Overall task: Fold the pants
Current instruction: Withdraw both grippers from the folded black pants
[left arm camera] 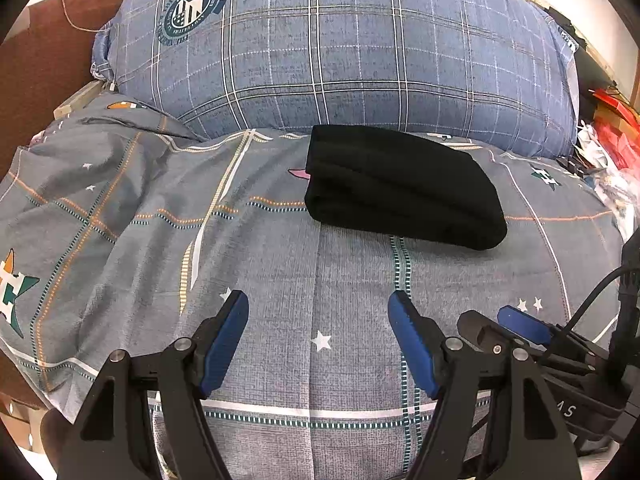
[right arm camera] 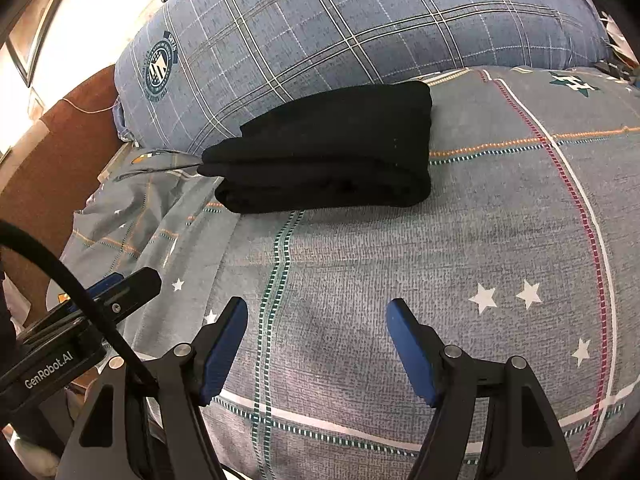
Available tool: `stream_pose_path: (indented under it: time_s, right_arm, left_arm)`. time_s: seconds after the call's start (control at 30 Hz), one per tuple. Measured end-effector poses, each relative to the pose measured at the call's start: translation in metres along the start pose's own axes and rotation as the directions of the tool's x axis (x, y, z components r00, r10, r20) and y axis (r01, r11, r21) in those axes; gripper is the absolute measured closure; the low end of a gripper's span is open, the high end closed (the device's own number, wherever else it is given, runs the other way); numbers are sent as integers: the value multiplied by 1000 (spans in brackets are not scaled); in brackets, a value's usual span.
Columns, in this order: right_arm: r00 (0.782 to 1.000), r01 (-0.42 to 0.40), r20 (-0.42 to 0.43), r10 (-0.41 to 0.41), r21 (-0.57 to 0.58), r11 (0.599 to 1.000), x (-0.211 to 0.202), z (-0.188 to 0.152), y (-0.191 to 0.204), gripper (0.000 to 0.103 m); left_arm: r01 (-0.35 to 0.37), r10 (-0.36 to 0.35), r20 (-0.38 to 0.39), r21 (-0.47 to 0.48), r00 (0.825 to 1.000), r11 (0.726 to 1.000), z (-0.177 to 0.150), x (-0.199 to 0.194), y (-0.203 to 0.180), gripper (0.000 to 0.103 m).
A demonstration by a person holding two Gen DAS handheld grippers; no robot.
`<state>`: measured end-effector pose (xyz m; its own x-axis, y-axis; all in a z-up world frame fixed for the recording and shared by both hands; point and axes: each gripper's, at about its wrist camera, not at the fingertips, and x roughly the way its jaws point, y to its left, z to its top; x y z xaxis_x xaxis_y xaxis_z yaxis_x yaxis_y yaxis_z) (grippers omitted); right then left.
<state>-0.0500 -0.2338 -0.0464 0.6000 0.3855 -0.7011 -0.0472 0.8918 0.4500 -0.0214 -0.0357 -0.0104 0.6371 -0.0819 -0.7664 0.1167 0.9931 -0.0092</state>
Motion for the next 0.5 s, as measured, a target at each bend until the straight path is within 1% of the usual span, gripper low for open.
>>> stream_pose_path:
  time_s: [0.5]
  right_arm:
    - [1000, -3, -25, 3, 15, 1000, 11, -1, -6, 26]
  left_arm:
    - [-3, 2, -40, -12, 999, 1000, -2, 14, 2, 31]
